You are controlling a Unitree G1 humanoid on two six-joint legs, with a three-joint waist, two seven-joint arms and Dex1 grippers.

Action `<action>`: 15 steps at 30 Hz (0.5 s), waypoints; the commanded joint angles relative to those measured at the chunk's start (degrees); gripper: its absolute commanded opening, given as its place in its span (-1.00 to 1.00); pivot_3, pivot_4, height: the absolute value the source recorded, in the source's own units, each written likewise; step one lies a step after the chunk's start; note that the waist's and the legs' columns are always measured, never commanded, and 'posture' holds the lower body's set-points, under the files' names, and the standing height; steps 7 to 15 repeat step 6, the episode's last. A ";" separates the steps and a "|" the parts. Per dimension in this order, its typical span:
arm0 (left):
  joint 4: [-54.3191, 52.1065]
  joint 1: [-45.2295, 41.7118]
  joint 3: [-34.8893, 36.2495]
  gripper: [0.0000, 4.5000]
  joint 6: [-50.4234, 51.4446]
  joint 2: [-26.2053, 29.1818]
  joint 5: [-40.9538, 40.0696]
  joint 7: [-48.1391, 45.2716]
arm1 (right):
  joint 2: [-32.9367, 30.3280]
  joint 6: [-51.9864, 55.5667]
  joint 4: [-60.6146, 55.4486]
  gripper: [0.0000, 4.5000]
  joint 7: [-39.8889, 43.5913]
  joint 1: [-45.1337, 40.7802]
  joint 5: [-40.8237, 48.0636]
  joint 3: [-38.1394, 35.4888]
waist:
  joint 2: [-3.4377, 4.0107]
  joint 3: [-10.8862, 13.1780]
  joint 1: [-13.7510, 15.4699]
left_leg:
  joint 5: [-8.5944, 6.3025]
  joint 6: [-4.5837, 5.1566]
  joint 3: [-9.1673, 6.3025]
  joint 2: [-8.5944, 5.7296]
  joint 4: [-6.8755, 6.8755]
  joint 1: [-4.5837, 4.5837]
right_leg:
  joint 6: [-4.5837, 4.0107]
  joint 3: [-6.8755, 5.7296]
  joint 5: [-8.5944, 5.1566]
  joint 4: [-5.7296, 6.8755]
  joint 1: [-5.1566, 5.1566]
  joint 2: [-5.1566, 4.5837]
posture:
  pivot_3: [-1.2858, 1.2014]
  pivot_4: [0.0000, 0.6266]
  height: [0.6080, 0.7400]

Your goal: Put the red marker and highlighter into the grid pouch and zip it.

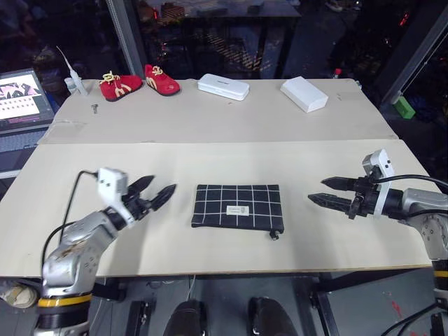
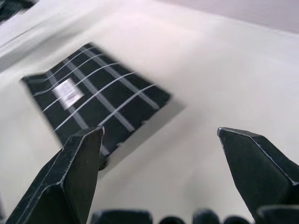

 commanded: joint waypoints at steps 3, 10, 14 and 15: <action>0.29 3.45 8.41 0.91 -1.16 -0.25 -1.60 3.07 | 2.25 -2.17 5.37 0.93 -1.89 -3.97 -0.02 -1.61 | 0.00 0.00 0.37 | 0.00 0.00 0.01 0.00 0.00 0.03 | -0.02 0.01 0.00 0.01 0.02 -0.03 | 0.03 -0.52 1.00; -0.72 3.55 8.25 0.91 -1.77 -2.01 -2.02 3.69 | 3.80 -3.29 7.17 0.93 -3.25 -5.10 -1.34 -0.39 | 0.00 0.00 0.65 | 0.00 0.00 0.01 -0.03 0.00 0.02 | -0.03 -0.02 0.01 -0.01 0.03 -0.03 | 0.03 -0.52 1.00; -0.72 3.55 8.25 0.91 -1.77 -2.01 -2.02 3.69 | 3.80 -3.29 7.17 0.93 -3.25 -5.10 -1.34 -0.39 | 0.00 0.00 0.65 | 0.00 0.00 0.01 -0.03 0.00 0.02 | -0.03 -0.02 0.01 -0.01 0.03 -0.03 | 0.03 -0.52 1.00; -0.72 3.55 8.25 0.91 -1.77 -2.01 -2.02 3.69 | 3.80 -3.29 7.17 0.93 -3.25 -5.10 -1.34 -0.39 | 0.00 0.00 0.65 | 0.00 0.00 0.01 -0.03 0.00 0.02 | -0.03 -0.02 0.01 -0.01 0.03 -0.03 | 0.03 -0.52 1.00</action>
